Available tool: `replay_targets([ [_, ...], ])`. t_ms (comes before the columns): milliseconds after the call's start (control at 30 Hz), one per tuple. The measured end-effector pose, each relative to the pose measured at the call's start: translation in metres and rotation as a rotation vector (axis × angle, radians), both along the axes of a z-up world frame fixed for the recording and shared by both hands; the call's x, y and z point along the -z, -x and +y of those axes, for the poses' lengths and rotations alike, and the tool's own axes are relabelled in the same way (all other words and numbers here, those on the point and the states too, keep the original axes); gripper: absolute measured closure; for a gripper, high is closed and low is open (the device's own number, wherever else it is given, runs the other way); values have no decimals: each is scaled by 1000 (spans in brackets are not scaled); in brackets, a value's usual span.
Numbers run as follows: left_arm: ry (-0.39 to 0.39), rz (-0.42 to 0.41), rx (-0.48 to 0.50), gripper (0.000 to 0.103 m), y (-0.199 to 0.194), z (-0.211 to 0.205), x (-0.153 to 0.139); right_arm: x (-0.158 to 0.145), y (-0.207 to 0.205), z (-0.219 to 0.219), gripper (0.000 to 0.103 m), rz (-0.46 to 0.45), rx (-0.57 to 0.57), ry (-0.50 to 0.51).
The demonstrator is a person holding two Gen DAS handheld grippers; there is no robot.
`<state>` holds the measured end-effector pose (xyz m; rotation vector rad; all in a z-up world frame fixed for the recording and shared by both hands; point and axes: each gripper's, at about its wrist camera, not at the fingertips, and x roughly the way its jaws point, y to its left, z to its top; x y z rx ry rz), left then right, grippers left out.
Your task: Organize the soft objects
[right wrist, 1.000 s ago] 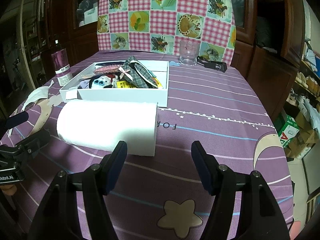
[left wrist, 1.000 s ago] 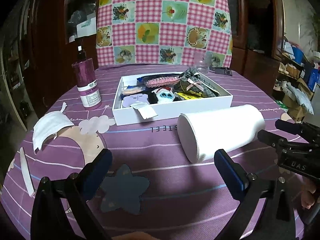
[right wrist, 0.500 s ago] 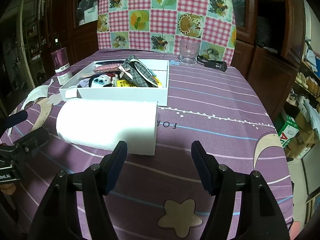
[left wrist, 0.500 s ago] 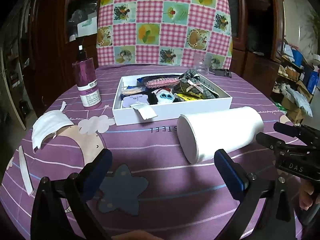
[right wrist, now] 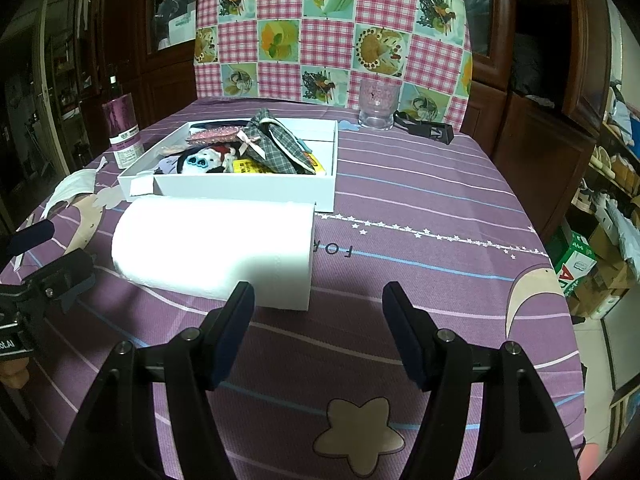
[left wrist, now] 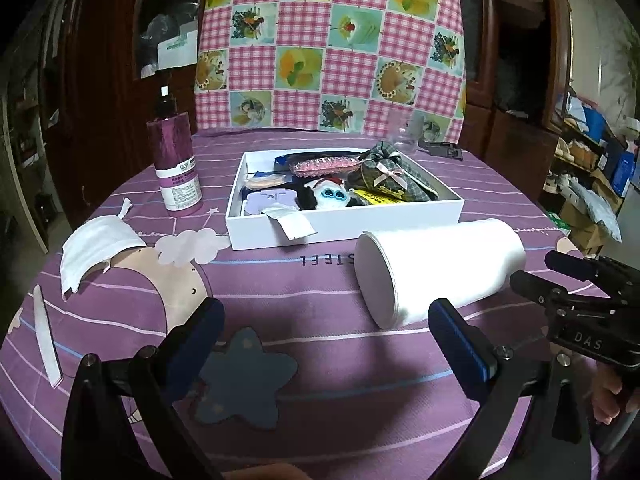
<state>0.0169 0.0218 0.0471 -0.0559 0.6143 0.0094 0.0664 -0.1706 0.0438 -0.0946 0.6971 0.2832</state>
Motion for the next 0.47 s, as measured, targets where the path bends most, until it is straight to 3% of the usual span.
replay_targets([
  [467, 22, -2, -19, 0, -2, 7, 0, 2, -1, -3, 36, 1, 2, 8],
])
